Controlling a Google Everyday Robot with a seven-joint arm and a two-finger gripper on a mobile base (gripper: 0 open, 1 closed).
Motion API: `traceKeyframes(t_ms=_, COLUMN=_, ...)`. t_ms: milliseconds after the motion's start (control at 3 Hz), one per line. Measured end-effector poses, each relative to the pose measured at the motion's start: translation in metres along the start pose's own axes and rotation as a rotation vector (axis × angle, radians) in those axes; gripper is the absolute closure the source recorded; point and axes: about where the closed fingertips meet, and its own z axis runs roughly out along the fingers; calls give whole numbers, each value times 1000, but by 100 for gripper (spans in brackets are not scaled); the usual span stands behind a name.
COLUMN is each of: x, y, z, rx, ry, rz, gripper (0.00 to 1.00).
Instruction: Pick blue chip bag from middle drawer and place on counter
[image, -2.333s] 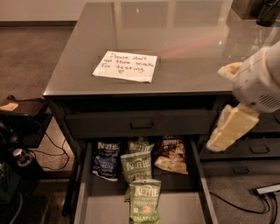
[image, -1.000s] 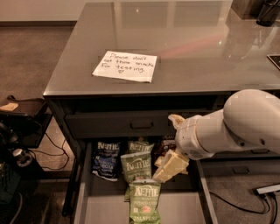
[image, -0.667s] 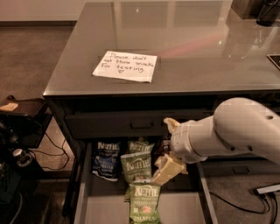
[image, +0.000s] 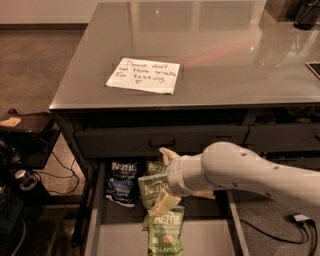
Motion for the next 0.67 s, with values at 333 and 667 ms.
traceKeyframes(t_ms=333, x=-1, y=10, z=63, rx=-12, ry=-20, rz=-53, gripper=0)
traceKeyframes(t_ms=667, x=9, y=17, z=124, rx=-39, ry=-31, rz=-45, gripper=0)
